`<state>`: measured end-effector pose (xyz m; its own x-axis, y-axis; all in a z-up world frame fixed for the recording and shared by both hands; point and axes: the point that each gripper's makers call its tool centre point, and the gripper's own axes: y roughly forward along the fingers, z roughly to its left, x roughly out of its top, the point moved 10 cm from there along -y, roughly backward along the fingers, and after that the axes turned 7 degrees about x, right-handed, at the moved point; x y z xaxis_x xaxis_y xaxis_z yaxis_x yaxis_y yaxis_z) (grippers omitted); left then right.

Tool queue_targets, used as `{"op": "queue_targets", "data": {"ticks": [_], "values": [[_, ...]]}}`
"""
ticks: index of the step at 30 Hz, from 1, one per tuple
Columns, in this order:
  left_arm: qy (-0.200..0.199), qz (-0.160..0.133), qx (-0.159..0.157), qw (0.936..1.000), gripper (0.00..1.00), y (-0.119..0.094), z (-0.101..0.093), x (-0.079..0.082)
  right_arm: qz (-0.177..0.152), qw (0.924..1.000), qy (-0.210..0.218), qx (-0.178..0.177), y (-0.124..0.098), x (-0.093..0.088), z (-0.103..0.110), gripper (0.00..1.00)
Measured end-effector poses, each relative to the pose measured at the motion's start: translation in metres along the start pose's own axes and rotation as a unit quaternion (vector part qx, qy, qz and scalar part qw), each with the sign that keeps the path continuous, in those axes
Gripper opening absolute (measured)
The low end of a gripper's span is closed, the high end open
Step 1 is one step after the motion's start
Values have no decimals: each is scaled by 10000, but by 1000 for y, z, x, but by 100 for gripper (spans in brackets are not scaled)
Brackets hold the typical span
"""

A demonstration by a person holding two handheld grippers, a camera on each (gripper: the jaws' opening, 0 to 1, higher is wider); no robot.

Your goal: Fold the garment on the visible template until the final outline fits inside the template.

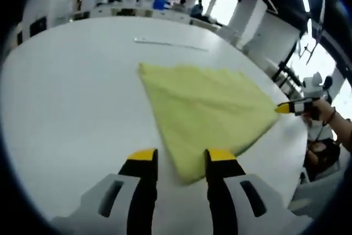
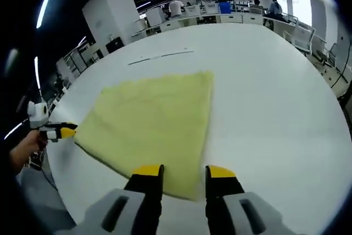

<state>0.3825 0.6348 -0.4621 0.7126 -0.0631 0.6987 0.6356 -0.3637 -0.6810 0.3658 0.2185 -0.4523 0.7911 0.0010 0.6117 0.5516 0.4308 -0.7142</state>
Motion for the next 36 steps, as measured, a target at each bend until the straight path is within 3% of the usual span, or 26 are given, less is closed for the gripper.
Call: {"op": "queue_targets", "data": {"ticks": [7,12,18,36], "values": [[-257,188,-3,9995,15,-3,-2,-3,5,9998,180,-3,-4,-5,1,18],[8,424,152,9990,0,-6,-3,-7,-13,9993,349,114,-1,-9,2,6],[195,414,251,9986,0,-8,-6,-5,2,9997,209,129,-1,-8,3,0],[136,459,369,9982,0,-27,2,-12,153,9995,89,260,-8,-17,10,0]]}}
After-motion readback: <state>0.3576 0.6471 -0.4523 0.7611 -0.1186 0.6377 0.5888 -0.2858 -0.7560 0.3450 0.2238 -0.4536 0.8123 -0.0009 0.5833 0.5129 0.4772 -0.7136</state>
